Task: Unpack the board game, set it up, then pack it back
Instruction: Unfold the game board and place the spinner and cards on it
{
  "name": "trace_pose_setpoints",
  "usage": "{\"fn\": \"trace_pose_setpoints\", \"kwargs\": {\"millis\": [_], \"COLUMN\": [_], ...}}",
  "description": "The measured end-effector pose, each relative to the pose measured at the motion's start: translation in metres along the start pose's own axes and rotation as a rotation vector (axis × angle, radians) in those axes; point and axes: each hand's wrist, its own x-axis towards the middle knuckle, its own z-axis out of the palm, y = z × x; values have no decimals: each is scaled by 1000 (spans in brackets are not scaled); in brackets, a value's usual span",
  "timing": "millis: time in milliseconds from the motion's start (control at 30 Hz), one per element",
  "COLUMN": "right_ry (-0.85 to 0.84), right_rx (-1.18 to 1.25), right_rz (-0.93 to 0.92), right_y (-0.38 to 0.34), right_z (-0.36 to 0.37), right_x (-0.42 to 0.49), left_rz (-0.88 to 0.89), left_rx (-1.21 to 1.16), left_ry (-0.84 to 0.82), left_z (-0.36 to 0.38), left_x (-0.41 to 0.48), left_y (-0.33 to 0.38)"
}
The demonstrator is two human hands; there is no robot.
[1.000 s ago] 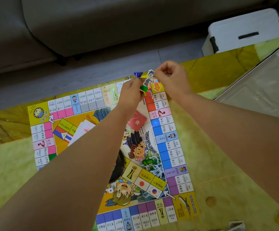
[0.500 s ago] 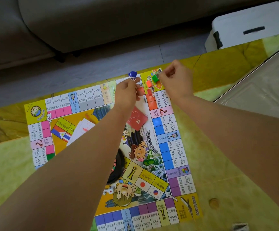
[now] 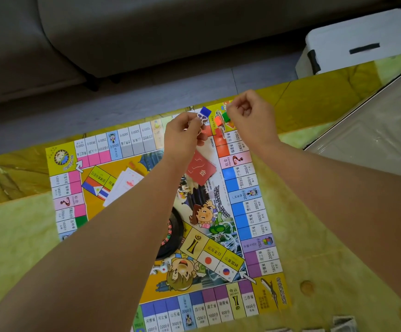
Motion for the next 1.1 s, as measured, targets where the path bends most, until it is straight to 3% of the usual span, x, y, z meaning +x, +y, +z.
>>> {"fn": "trace_pose_setpoints", "kwargs": {"millis": [200, 567, 767, 900, 1100], "right_ry": [-110, -160, -275, -253, -313], "right_rx": [111, 106, -181, -340, -380], "right_rz": [-6, 24, -192, -354, -385], "right_y": [-10, 2, 8, 10, 12], "right_z": [-12, -39, -49, -53, -52], "right_x": [-15, -25, -38, -44, -47], "left_rz": [8, -46, -87, -98, -180], "left_rx": [29, 31, 62, 111, 112], "left_ry": [-152, -247, -209, -252, -285], "left_z": [9, 20, 25, 28, 27], "left_x": [-16, -32, -34, -39, -43], "left_y": [13, 24, 29, 28, 29]}}
